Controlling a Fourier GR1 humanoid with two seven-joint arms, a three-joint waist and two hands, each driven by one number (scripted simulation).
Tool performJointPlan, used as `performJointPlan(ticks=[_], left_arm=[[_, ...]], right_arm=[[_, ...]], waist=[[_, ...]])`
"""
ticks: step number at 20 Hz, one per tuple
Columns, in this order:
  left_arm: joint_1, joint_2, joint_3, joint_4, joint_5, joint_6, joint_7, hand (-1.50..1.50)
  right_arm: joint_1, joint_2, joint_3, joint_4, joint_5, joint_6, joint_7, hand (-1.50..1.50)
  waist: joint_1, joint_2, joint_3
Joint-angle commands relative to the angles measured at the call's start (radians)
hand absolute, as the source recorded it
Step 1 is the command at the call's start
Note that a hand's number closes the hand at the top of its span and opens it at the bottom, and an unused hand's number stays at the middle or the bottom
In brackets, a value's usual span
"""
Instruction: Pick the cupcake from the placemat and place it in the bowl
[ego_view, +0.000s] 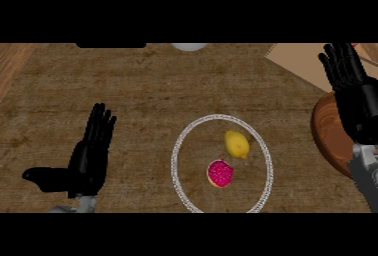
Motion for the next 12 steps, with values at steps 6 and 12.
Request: performJointPlan(ticks=[6, 12], left_arm=[[-0.086, 0.313, 0.048, 0.043, -0.031, -0.201, 0.213, 0.00], [-0.147, 0.329, 0.099, 0.096, 0.045, -0.293, 0.269, 0.00]], right_arm=[[0.202, 0.245, 0.256, 0.041, 0.090, -0.080, -0.017, 1.50], [0.362, 0.245, 0.440, 0.073, 0.457, -0.273, -0.342, -1.50]], waist=[[0.009, 0.012, 0.006], [-0.004, 0.011, 0.005]])
